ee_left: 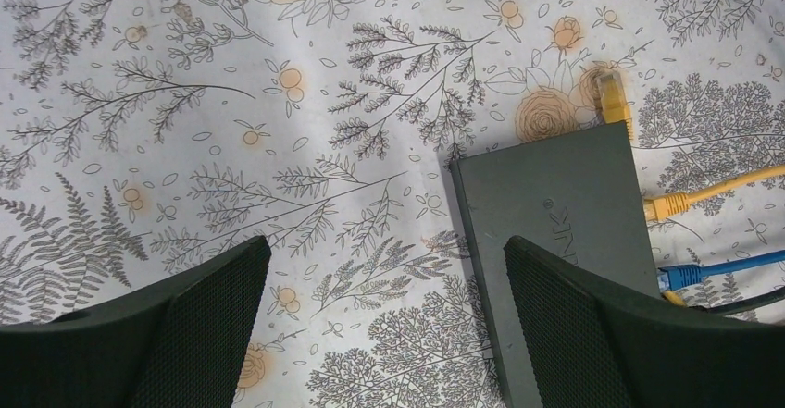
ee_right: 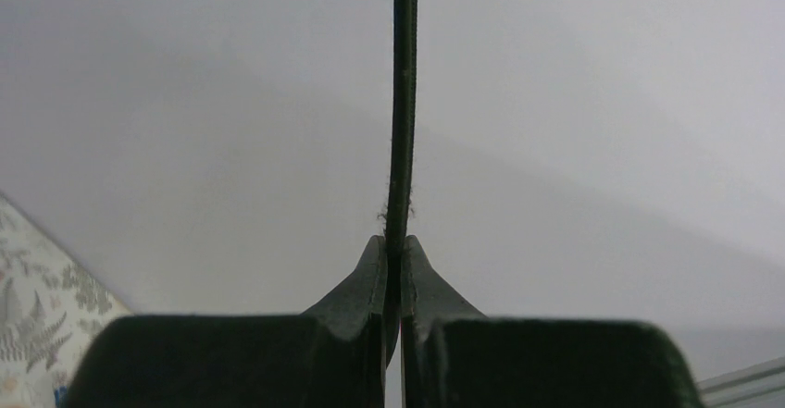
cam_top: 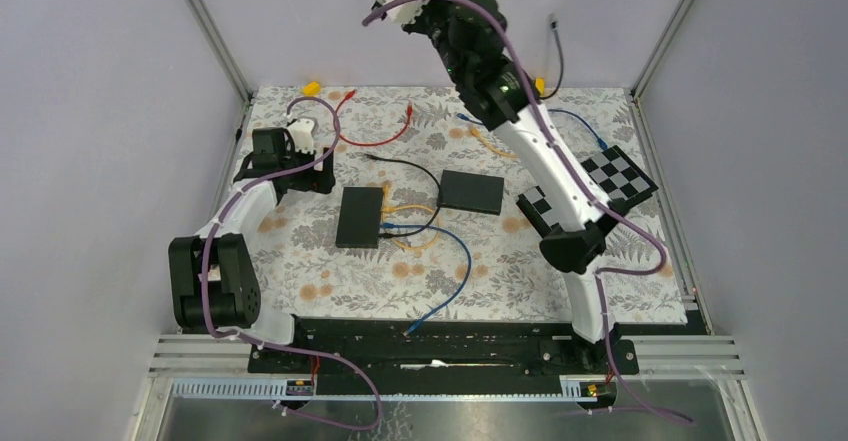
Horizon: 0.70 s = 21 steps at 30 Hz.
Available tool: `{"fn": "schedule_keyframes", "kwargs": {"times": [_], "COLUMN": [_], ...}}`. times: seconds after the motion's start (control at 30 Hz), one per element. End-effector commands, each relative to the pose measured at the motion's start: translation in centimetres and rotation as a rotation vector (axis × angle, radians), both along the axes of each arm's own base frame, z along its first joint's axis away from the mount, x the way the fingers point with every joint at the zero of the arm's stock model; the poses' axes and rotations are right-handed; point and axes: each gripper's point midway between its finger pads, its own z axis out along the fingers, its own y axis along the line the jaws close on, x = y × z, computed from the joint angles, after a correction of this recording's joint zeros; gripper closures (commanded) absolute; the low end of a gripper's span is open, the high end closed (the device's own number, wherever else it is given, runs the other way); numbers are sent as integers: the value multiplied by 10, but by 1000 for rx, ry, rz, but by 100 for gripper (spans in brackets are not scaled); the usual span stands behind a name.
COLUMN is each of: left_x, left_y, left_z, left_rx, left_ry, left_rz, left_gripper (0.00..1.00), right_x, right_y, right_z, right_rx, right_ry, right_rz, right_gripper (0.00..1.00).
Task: Pull the plug from the switch port
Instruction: Place the connector at the corner of the board.
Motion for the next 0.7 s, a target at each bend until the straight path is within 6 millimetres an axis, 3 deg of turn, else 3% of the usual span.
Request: {"fn": "schedule_keyframes", "kwargs": {"times": [0.0,0.27,0.5,0.57,0.67], "left_x": [15,-9,-31,-36,-41], "left_y": [-5,-6,4,7,10], "left_z": [12,-2,-5,-5,-4], "left_rx": [-31,-32,3,10,21], "left_ry": [-59,-40,-44,-49,-56], "left_rz": [-17,-26,-26,-22,-21], "left_gripper": [1,1,1,1,1], "right_x": [50,120,143,144,145], "right_y": [-1,35,47,45,44], "right_z": [-57,-233,-387,-418,-445], "right_rx": [-138,-320,-490,-534,-568], "right_ry": [40,271,437,468,490], "right_rz": [-115,-151,-167,-176,-182], "right_gripper": [100,100,100,100,98]}}
